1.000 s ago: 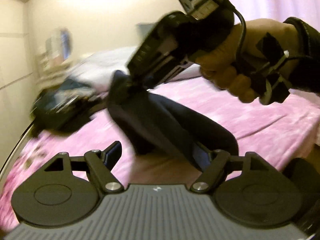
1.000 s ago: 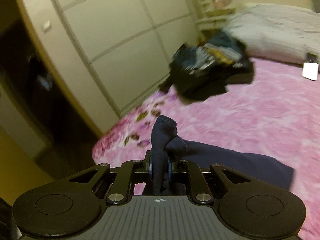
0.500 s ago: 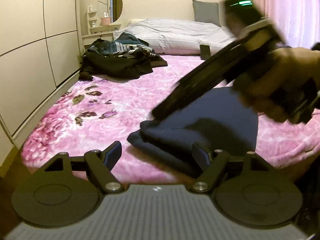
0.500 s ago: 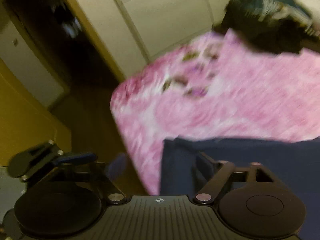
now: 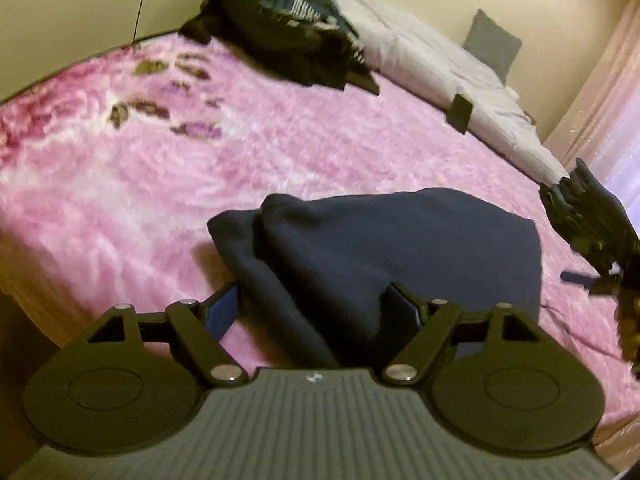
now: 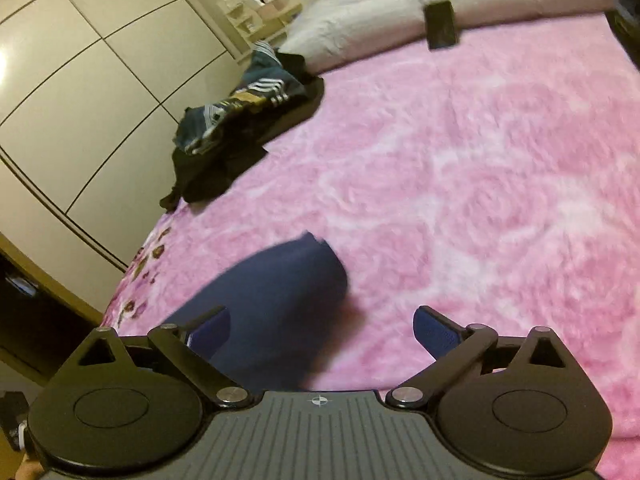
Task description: Fold clothes
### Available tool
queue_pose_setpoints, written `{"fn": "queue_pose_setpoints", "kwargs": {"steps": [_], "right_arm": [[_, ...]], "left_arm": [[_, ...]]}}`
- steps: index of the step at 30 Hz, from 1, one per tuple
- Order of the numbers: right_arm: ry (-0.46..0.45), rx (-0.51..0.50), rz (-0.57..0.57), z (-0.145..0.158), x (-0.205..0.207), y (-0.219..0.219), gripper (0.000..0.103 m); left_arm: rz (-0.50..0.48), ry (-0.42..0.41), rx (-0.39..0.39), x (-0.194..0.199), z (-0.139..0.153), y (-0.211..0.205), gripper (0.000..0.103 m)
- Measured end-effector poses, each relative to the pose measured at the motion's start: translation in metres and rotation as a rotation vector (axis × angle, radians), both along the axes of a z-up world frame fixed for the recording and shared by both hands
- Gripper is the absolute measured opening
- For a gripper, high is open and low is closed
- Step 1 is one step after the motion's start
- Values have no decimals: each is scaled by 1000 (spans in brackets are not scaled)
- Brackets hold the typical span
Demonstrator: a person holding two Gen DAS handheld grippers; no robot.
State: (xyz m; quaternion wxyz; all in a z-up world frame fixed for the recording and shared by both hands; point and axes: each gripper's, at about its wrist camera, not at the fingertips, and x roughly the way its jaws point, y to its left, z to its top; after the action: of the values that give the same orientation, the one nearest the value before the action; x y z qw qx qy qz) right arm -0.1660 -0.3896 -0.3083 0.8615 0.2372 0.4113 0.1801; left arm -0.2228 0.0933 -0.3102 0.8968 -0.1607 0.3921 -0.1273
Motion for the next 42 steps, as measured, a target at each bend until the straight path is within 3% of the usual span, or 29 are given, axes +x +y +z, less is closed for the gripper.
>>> {"fn": "queue_pose_setpoints", "kwargs": {"steps": [2, 4, 5, 9, 12, 13, 14, 15, 20, 26, 29, 32, 33, 34, 35, 36, 39, 42], "right_arm": [[26, 37, 41, -14, 7, 1, 100], [36, 65, 96, -23, 13, 5, 100], [38, 82, 124, -27, 15, 10, 100], [42, 162, 201, -47, 30, 27, 100], [40, 262, 172, -57, 37, 28, 100], [45, 298, 160, -59, 39, 27, 87], [55, 333, 161, -60, 41, 27, 38], [73, 356, 156, -60, 43, 27, 29], [42, 332, 106, -29, 30, 7, 18], [-129, 217, -18, 64, -34, -71, 18], [-153, 127, -110, 109, -70, -109, 18], [-126, 69, -212, 128, -92, -138, 22], [-111, 47, -241, 125, -95, -145, 25], [-93, 25, -268, 118, -97, -150, 42], [-76, 5, -295, 108, -97, -156, 67], [-58, -16, -322, 97, -97, -161, 76], [-20, -85, -392, 68, -99, -174, 79], [-49, -96, -385, 58, -115, -183, 79]], "left_arm": [[-6, 11, -23, 7, -2, -1, 57], [-18, -3, -25, 10, 2, -2, 25], [-20, -12, -26, 11, 5, -2, 20], [-18, 3, -86, 16, 7, 10, 17], [-21, 7, -108, 17, 7, 12, 16], [-31, -2, -88, 16, 10, 9, 15], [-44, -17, -66, 16, 15, 4, 15], [-61, -38, -47, 15, 23, -1, 15], [-144, -135, -5, 16, 62, -28, 14], [-319, -198, -143, 33, 95, -93, 14], [-432, -149, -246, 52, 98, -136, 14], [-513, -64, -271, 74, 86, -175, 15], [-536, -35, -270, 81, 80, -188, 17], [-545, -5, -242, 89, 69, -201, 19], [-539, 26, -209, 97, 57, -211, 20], [-519, 59, -165, 103, 44, -218, 20], [-467, 75, -32, 105, 25, -220, 20], [-455, 64, -26, 94, 24, -207, 28]]}}
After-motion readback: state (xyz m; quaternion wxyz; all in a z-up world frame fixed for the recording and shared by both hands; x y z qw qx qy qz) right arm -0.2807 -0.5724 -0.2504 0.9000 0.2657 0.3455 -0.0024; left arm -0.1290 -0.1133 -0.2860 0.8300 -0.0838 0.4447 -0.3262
